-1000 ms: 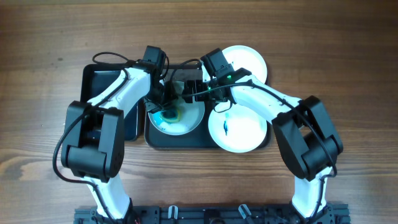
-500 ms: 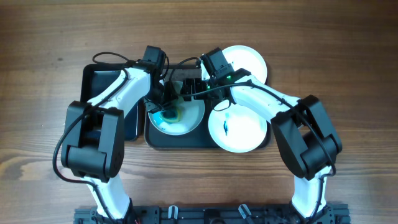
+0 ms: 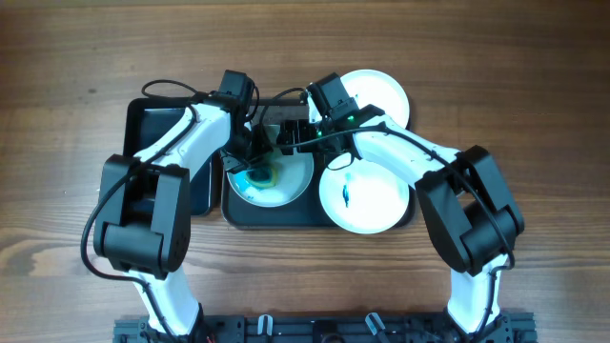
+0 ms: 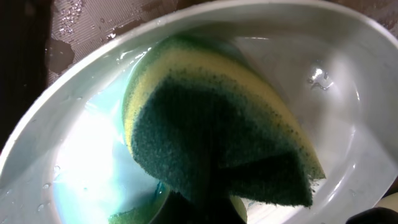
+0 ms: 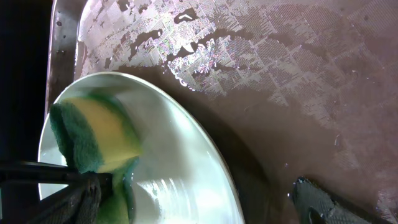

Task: Clean dirty plates on tray and stack at the side
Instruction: 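Scrub the plate surface with the sponge while the right gripper holds it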

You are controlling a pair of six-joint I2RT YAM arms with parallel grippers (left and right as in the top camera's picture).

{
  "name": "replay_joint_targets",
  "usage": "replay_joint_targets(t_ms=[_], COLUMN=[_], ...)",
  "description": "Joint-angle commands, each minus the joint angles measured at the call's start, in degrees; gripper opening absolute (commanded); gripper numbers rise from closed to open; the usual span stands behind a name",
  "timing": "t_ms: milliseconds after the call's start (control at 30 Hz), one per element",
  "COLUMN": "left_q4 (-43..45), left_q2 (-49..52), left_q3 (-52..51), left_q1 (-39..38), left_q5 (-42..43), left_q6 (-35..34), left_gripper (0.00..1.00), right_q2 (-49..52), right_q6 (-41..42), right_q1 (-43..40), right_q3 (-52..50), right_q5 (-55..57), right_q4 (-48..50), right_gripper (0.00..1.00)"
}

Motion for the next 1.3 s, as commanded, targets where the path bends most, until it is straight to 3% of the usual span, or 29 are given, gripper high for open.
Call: replay_joint_targets(t_ms=[0,833,900,1033,1067,1267], left_q4=[-0.2,0.3,0.2,-1.1,-1.1,-2.2], left_q2=[1.0,1.0,1.0,1.0,1.0,1.0], left_q3=[-1.8,-1.8,-1.8,-1.8,-1.8,-1.8], left_q1=[-0.1,-0.1,-0.1,0.0,0.0,0.0], left_q5=[0.3,0.3,0.3,1.0,1.0,1.2], left_q6=[0.9,1.5,1.6,3.5,3.5,4.6], left_gripper=[0.04,0.04,0.04,0.04,0.04,0.04], right_q2=[1.2,1.2,1.2,1.2,1.2,1.2], right_q6=[0.1,1.4,3.3,-2.1,-2.6,-1.3], right_q1=[-0.3,-0.3,-0.3,-0.3,-0.3,-0.2], right_q3=[-0.5,-0.6,-0.5,-0.5,-0.6,-0.6], right_q5=[1.1,1.0,-1.3,-1.5,-1.5,-0.2], right_q4=[0.3,0.8,-0.4,-9.6,-10.7,-9.8], right_gripper=[0.99,1.0,1.0,0.99,0.94,0.29])
